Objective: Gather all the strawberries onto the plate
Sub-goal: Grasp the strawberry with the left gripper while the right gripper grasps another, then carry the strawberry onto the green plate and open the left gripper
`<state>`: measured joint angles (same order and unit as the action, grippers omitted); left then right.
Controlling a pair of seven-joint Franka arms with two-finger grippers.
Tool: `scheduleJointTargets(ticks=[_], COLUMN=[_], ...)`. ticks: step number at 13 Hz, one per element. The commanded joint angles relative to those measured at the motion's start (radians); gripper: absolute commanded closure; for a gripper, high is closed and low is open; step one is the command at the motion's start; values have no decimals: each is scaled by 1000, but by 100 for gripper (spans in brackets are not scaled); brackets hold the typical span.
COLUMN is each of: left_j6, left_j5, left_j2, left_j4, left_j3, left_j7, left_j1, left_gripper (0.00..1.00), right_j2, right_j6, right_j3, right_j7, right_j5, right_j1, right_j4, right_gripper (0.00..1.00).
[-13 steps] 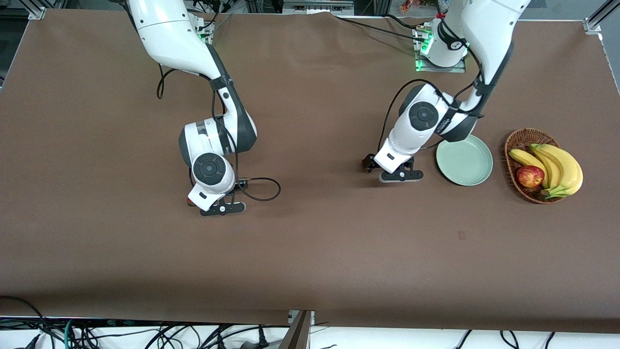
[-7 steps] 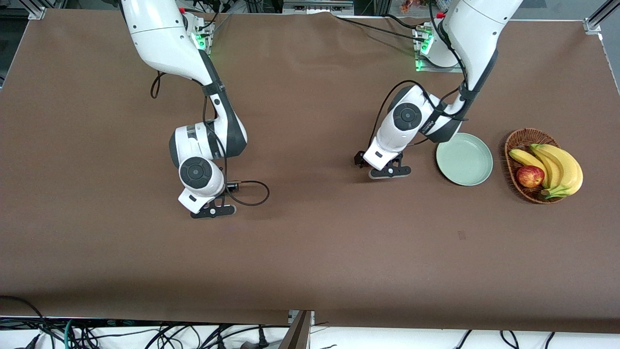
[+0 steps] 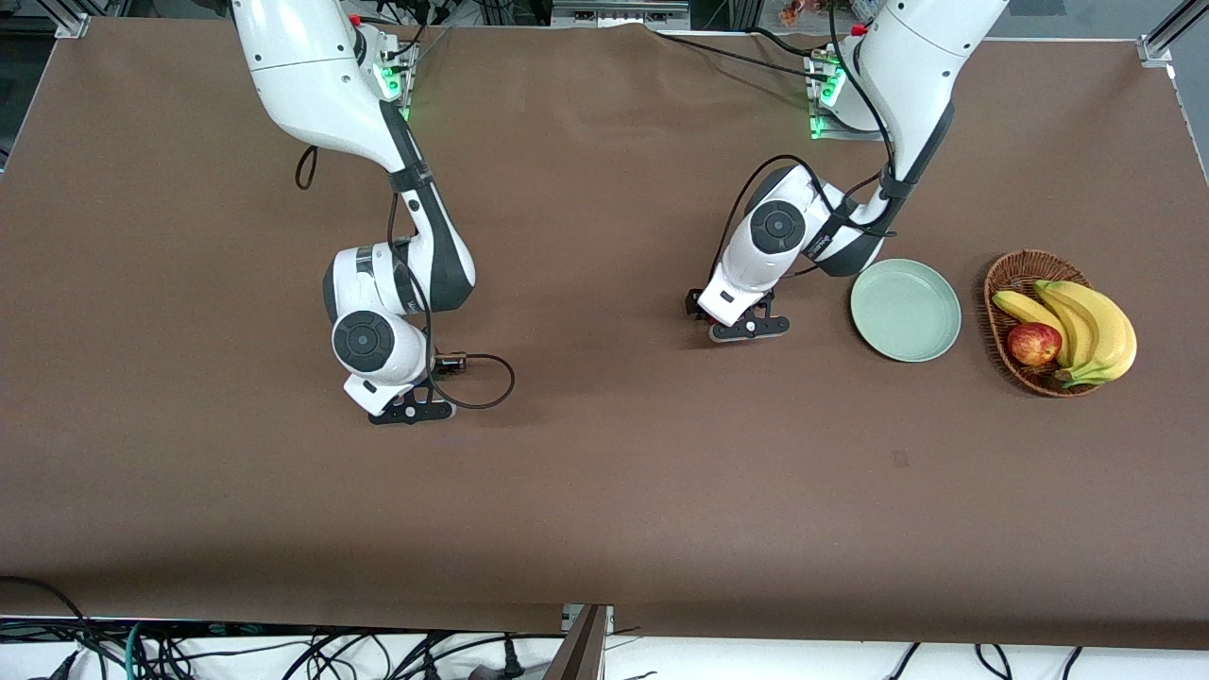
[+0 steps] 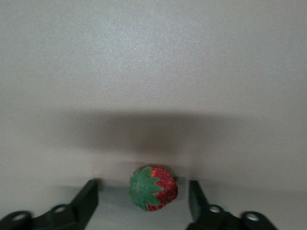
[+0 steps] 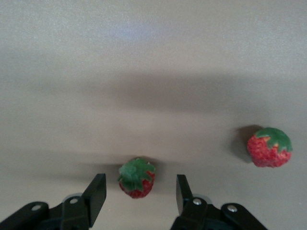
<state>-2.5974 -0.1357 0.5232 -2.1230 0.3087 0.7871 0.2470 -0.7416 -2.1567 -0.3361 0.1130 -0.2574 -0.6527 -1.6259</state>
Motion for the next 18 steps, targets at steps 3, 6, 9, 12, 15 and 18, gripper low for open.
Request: scheduleJointTargets(ticks=[3, 6, 9, 12, 15, 18], left_j6=[8, 13, 214, 423, 539, 504], left_j5=[-27, -27, -10, 68, 68, 51], left_j2=[-6, -15, -133, -244, -272, -224], left_j4=[12, 12, 28, 26, 12, -5], left_j3=[0, 0, 24, 119, 121, 119], left_j7=[34, 32, -23, -251, -561, -752], left_j1=[-3, -9, -104, -338, -562, -705], left_gripper=[66, 78, 78, 78, 78, 78], right_j2=[18, 24, 37, 38, 38, -2], right_j6=[-38, -32, 23, 92, 97, 83], right_j3=[12, 12, 12, 15, 15, 41], right_j7=[-47, -47, -42, 3, 144, 362], right_j5=[-29, -48, -126, -184, -187, -187], right_j1=[11, 11, 10, 2, -65, -142], right_j4=[-40, -34, 4, 70, 126, 217], right_gripper=[67, 87, 89, 88, 88, 88])
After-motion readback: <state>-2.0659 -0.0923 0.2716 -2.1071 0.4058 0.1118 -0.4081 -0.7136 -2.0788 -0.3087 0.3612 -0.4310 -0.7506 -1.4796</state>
